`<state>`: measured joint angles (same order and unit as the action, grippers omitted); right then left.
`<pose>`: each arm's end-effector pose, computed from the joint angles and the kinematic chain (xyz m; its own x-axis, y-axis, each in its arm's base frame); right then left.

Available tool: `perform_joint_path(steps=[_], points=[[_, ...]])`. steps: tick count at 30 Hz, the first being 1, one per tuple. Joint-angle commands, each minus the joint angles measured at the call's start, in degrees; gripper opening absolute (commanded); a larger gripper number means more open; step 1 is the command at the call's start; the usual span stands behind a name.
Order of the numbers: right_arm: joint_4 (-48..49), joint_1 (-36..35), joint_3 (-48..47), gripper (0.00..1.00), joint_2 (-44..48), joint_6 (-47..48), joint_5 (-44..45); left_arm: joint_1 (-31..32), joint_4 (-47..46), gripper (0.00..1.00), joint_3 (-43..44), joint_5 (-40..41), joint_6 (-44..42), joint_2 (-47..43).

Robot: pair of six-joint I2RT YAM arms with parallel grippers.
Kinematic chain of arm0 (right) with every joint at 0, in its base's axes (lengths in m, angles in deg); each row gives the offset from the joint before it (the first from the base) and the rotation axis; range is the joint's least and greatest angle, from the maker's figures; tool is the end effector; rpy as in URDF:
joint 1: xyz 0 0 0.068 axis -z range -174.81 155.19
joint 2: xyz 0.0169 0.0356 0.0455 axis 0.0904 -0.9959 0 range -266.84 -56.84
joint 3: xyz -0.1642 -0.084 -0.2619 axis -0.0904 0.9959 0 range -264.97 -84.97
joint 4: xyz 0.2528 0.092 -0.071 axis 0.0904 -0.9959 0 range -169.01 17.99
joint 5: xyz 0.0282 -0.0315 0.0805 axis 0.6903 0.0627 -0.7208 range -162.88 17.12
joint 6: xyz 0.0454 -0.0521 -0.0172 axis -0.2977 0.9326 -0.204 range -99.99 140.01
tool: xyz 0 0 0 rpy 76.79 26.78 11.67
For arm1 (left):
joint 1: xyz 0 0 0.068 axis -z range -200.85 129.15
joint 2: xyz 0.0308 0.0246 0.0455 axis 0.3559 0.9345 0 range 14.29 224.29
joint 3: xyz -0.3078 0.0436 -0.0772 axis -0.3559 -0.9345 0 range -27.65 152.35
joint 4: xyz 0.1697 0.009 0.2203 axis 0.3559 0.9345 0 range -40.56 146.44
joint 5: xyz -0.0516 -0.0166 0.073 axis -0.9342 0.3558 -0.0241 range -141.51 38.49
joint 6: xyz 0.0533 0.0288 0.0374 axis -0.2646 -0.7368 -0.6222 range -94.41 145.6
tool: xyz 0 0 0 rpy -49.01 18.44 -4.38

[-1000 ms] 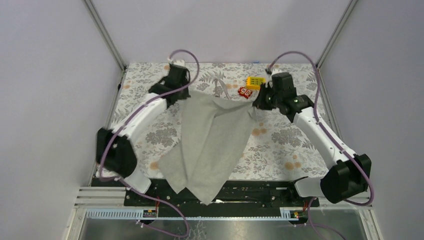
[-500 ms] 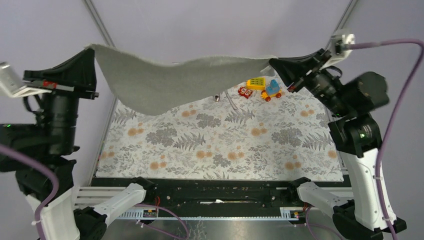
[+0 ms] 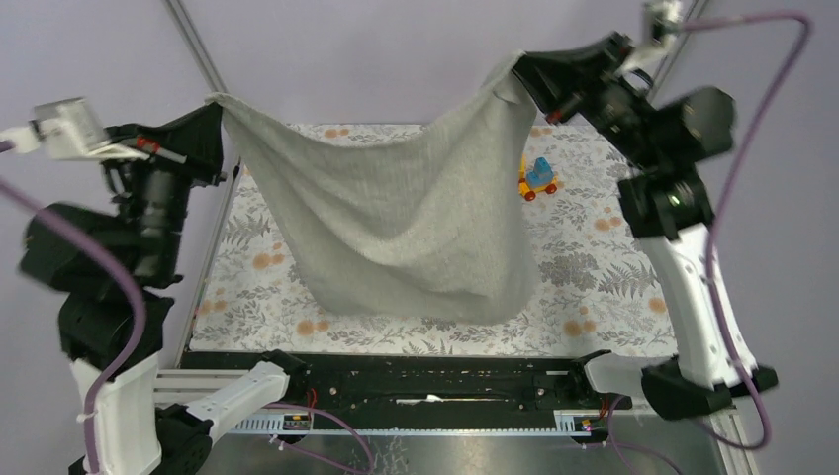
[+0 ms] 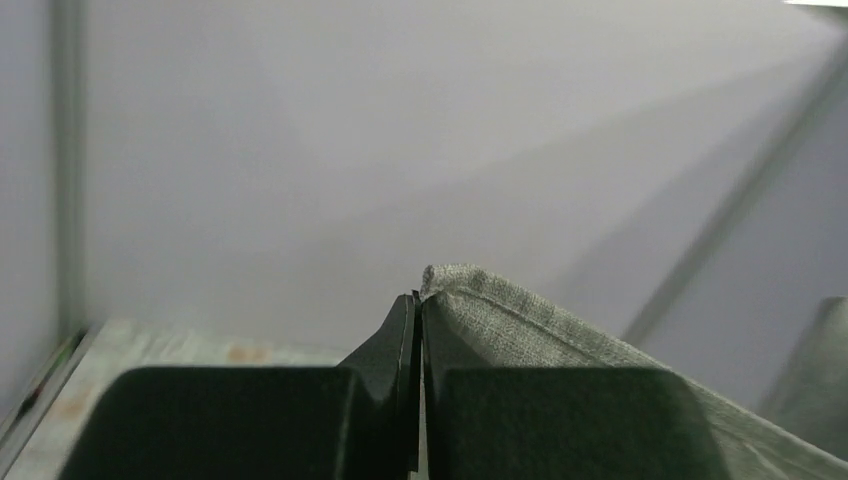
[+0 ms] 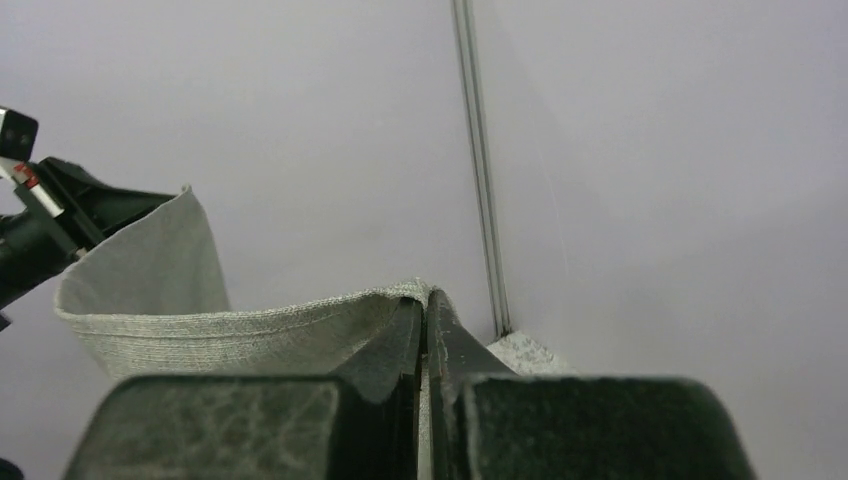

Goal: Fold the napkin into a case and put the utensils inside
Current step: Flatten out the crumpled napkin at the center of the board.

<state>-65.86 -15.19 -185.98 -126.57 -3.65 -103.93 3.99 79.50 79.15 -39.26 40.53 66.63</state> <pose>0.1804 0.0992 0.6703 0.2480 0.4589 -0.8532 -0.8536 0.5200 0.0316 0.0528 -0.0106 0.6642 0.3017 -0.4171 -0.8573 0.3238 0.8906 -0.3193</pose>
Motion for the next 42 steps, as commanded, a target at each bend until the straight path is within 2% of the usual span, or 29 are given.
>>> perform_joint_path(steps=[1, 3, 5, 7, 9, 11, 13, 14, 16, 17, 18, 19, 20, 23, 26, 28, 29, 30, 33, 34, 36, 38, 42], points=[[2.56, -1.14, -2.76, 0.00, -14.01, -2.48, 0.48, 0.03, 10.08, 0.00, -6.99, 24.84, 6.38, 8.91], [1.10, -3.01, -5.80, 0.00, -22.87, -1.20, 2.40, -0.39, 11.79, 0.00, -12.65, 34.19, 8.69, 12.37], [-1.61, -5.83, -11.08, 0.00, -32.03, 1.05, 5.31, -4.53, 10.72, 0.00, -19.29, 36.38, 12.14, 14.15], [-3.06, -8.80, -17.57, 0.00, -42.54, 2.75, 7.14, -11.62, 10.23, 0.00, -26.30, 32.55, 17.84, 16.08], [-3.73, -10.33, -25.38, 0.00, -54.16, 2.69, 6.91, -20.10, 8.20, 0.00, -33.51, 23.47, 21.81, 18.85], [-4.43, -11.76, -34.20, 0.00, -65.14, 2.57, 8.97, -26.67, 6.58, 0.00, -40.06, 21.26, 25.53, 22.59], [-3.27, -12.57, -43.65, 0.00, -75.13, 2.25, 8.41, -31.74, 9.25, 0.00, -40.16, 20.23, 28.87, 26.62], [-1.86, -12.94, -46.93, 0.00, -79.26, 1.68, 7.53, -32.29, 6.83, 0.00, -41.45, 21.10, 28.08, 27.83], [3.27, -13.66, -48.25, 0.01, -83.56, -0.34, 6.23, -35.07, 7.46, 0.00, -41.59, 19.92, 28.07, 30.26], [5.57, -14.17, -46.71, 0.10, -84.05, -0.86, 7.12, -36.54, 6.64, 0.00, -41.40, 18.48, 27.69, 31.04], [7.02, -14.74, -44.72, 0.26, -84.26, -0.70, 7.60, -37.89, 4.82, 0.00, -42.03, 17.66, 26.80, 31.77], [7.40, -15.25, -44.58, 0.34, -84.55, -0.01, 7.81, -39.08, 4.50, 0.00, -42.33, 17.56, 26.44, 32.77], [6.37, -15.56, -45.44, 0.42, -85.01, 1.37, 8.76, -40.84, 5.00, 0.00, -41.77, 16.43, 26.86, 33.97], [-0.09, -15.77, -46.07, 0.80, -84.34, 4.19, 14.52, -44.04, 1.35, 0.00, -40.81, 11.96, 24.21, 36.47], [-8.41, -15.75, -42.34, 0.97, -78.99, 7.75, 19.18, -44.28, 0.61, 0.00, -38.32, 10.78, 21.56, 38.78], [-13.66, -15.68, -39.01, 1.00, -73.93, 9.69, 21.81, -44.48, 2.02, 0.00, -36.21, 10.79, 21.16, 39.80], [-17.73, -15.58, -37.50, 0.99, -71.81, 10.40, 23.16, -44.46, 3.75, 0.10, -35.26, 11.22, 21.77, 40.03], [-18.89, -15.43, -33.67, 1.00, -69.66, 10.64, 25.33, -44.45, 4.65, 0.24, -34.92, 10.66, 21.96, 39.45], [-18.63, -14.65, -24.54, 1.00, -64.92, 9.45, 27.95, -44.36, 3.33, 0.68, -37.46, 7.29, 22.01, 35.08], [-17.73, -14.29, -22.81, 1.00, -64.60, 9.16, 27.41, -44.38, 2.92, 0.77, -38.11, 5.32, 21.64, 33.43], [-17.80, -13.92, -23.71, 1.00, -66.37, 8.99, 25.37, -44.34, 2.50, 0.89, -38.85, -0.36, 20.45, 30.51], [-18.95, -13.78, -27.36, 1.00, -69.65, 8.94, 23.61, -43.96, 1.54, 0.97, -39.83, -6.86, 19.61, 27.47], [-21.63, -13.75, -33.99, 1.00, -75.31, 8.43, 23.86, -42.00, -3.99, 0.99, -42.53, -24.87, 17.31, 23.75]])
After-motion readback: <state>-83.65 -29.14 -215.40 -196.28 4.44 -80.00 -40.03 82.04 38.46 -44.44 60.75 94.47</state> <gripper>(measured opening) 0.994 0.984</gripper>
